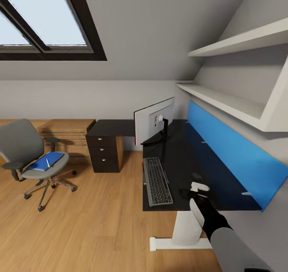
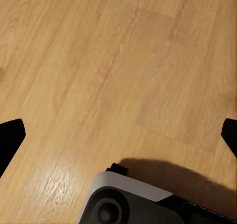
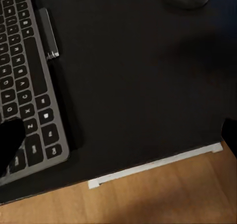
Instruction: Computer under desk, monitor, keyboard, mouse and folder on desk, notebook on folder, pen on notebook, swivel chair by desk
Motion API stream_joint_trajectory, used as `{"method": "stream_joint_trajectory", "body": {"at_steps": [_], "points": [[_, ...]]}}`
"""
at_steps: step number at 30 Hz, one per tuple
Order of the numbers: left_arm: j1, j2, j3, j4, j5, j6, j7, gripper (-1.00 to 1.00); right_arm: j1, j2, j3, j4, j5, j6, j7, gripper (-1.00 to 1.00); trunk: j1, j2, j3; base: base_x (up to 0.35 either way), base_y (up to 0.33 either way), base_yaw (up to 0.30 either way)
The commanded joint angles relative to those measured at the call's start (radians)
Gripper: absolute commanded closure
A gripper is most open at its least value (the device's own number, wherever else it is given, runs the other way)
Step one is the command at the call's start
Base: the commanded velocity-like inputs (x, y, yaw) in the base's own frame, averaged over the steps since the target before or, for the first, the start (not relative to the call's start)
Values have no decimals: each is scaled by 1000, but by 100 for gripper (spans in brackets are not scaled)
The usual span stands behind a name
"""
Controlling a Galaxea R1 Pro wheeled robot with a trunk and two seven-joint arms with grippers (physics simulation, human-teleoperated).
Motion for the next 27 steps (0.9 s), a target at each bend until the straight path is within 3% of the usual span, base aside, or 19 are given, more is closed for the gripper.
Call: {"method": "stream_joint_trajectory", "body": {"at_steps": [1,10,22,27], "points": [[0,0,-4,-2,6,-2,3,-100,0,4,-1,-2,-11,4,-5,-100,1,-2,-2,329,0,0],[0,0,-5,-2,6,-2,3,-100,0,5,-1,-3,-12,5,-5,-100,1,-2,-2,282,0,0],[0,0,-3,-2,6,-2,4,-100,0,2,-1,-5,-9,2,-6,-100,1,-2,-1,23,-3,0],[0,1,-3,-2,6,-2,4,-100,0,-3,2,-5,-2,1,-5,-100,1,-2,-1,60,-155,0]]}}
